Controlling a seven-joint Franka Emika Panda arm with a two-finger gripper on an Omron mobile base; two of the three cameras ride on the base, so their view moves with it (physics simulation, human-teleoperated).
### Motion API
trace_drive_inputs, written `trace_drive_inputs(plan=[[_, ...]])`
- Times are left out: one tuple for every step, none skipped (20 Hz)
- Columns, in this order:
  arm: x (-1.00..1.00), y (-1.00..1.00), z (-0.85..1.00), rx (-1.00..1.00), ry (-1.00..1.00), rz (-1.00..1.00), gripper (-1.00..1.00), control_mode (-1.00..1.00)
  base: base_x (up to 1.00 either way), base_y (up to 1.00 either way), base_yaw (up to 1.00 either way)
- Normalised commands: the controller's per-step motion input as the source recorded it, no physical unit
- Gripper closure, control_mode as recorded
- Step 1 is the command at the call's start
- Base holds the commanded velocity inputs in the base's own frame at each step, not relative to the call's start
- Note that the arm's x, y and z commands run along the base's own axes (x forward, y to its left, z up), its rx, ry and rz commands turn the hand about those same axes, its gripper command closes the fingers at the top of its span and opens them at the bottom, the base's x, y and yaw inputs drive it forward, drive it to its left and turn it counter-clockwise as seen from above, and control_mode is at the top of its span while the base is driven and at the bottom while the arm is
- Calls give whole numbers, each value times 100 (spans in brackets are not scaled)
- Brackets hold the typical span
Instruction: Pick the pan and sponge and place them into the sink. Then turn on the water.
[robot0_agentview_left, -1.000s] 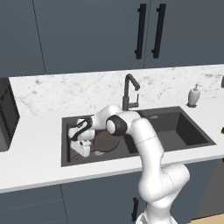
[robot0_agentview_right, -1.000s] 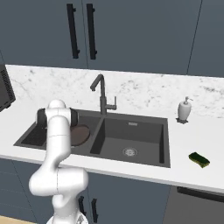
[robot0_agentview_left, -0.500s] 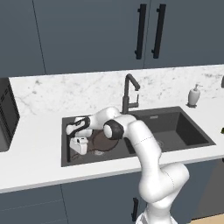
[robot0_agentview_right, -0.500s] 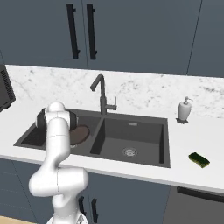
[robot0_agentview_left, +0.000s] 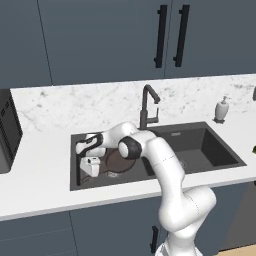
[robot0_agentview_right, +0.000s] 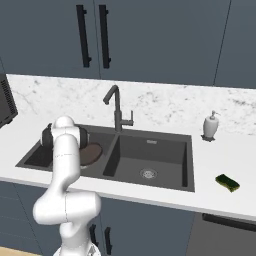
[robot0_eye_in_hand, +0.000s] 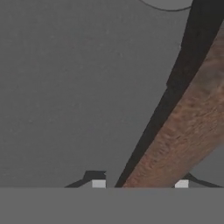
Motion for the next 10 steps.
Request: trace_drive_inputs(plan=[[0, 0, 0, 0, 0, -6, -100, -100, 0, 0, 0], [0, 0, 0, 0, 0, -6, -100, -100, 0, 0, 0], [0, 0, 0, 0, 0, -6, -100, -100, 0, 0, 0], [0, 0, 0, 0, 0, -6, -100, -100, 0, 0, 0], [0, 0, 8, 0, 0, -6, -100, -100, 0, 0, 0], [0, 0, 16, 0, 0, -6, -100, -100, 0, 0, 0], [0, 0, 21, 0, 0, -5, -100, -100, 0, 0, 0], [0, 0, 24, 0, 0, -6, -100, -100, 0, 0, 0], [0, 0, 25, 0, 0, -6, -100, -100, 0, 0, 0], [0, 0, 30, 0, -3, -6, -100, -100, 0, 0, 0]])
